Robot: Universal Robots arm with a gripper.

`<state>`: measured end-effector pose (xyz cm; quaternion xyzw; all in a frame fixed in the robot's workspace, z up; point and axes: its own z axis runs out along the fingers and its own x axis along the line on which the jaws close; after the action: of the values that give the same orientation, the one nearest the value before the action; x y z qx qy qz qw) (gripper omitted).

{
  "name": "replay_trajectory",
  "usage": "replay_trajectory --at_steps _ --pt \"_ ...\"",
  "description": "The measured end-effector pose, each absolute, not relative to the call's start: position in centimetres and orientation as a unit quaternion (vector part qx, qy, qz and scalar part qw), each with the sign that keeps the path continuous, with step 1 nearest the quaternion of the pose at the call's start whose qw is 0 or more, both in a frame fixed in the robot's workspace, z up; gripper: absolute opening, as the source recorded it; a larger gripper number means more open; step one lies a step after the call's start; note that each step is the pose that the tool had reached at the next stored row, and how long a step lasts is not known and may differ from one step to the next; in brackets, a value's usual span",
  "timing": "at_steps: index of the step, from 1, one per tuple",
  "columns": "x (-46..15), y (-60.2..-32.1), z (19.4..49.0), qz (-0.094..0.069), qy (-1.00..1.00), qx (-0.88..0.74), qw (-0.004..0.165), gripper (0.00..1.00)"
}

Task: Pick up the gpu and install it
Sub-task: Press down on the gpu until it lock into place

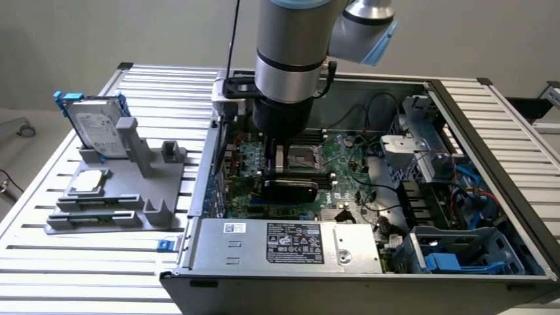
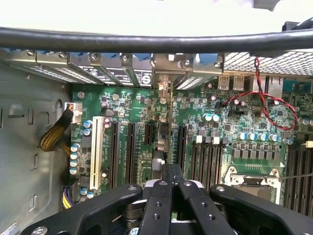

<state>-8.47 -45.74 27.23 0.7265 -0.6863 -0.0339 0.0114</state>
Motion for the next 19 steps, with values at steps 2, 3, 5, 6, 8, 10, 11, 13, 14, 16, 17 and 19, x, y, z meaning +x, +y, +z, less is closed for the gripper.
replay_trajectory --at_steps 2,3,5,6,8,10,11,13,14,16,17,19 --pt "-8.47 -45.74 27.23 -0.034 -0.686 0.727 0.012 0.11" --pt "-8.47 -45.74 27.24 -0.034 -0.686 0.727 0.012 0.11" --pt "-8.46 -45.73 27.26 -0.034 -0.686 0.727 0.012 0.11" --pt "-8.46 -45.73 27.27 -0.034 -0.685 0.727 0.012 0.11" --pt "-8.44 -45.68 27.26 -0.034 -0.685 0.728 0.012 0.11" --pt "-8.4 -45.6 27.27 -0.034 -0.685 0.728 0.012 0.11" --pt "-8.39 -45.54 27.27 -0.034 -0.684 0.728 0.012 0.11" --pt "-8.39 -45.53 27.27 -0.034 -0.684 0.729 0.012 0.11" --pt "-8.39 -45.53 27.27 -0.034 -0.684 0.729 0.012 0.11" --pt "-8.39 -45.53 27.26 -0.034 -0.683 0.729 0.012 0.11" --pt "-8.38 -45.53 27.26 -0.034 -0.683 0.73 0.012 0.11" --pt "-8.38 -45.53 27.24 -0.034 -0.682 0.73 0.012 0.11"
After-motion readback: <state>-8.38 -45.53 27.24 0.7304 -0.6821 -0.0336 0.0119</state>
